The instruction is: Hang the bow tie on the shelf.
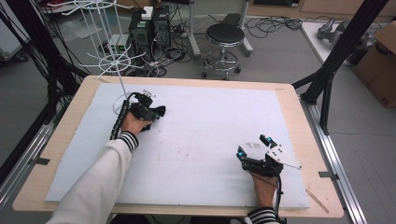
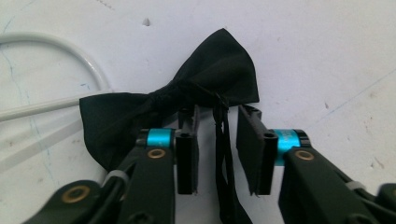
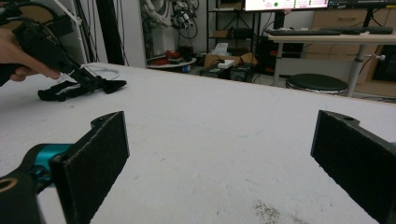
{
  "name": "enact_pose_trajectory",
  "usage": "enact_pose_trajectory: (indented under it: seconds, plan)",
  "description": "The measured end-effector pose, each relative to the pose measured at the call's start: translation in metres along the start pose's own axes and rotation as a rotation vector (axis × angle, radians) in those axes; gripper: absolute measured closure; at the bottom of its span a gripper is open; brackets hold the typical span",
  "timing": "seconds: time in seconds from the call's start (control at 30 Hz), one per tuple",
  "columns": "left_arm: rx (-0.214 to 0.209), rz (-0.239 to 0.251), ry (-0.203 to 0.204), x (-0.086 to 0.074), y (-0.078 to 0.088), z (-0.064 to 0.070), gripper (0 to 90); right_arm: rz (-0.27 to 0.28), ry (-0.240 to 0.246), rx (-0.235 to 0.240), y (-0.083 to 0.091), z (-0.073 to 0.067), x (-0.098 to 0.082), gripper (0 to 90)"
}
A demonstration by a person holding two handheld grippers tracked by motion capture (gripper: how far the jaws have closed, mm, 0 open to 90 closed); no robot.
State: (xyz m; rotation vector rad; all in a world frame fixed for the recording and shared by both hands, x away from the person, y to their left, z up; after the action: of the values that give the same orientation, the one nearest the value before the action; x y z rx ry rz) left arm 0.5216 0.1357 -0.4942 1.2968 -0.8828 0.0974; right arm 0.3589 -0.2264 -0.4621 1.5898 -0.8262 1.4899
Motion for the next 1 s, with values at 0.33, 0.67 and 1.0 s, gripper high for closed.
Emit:
enact_pose_trajectory:
  seconds: [0.33,0.67,1.0]
  plan:
    - [0.010,0.004,-0.014,0.000,-0.004,0.004,85.2,-0.001,-0.004,-0.001,0.000,0.001,0.000,3.3]
    - [0.020,0.010,-0.026,0.001,0.003,0.002,86.1,-0.003,-0.005,-0.003,0.000,0.000,0.000,3.3]
    - [0.017,0.052,-0.052,0.005,0.016,0.009,86.2,-0.003,-0.001,-0.004,0.000,0.000,0.000,3.2]
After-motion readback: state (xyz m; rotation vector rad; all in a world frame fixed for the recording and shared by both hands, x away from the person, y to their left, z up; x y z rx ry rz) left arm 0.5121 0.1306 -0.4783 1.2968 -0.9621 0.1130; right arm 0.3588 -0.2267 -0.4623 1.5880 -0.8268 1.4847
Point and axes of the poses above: each handheld gripper's, and its own axes: y roughly backward along the jaws, x roughly out of its top, z roughly to its right, the point moved 9 cm from there along -y, roughly forward along the jaws, and after that the axes turned 2 degrees about y, right-handed, at the moved point
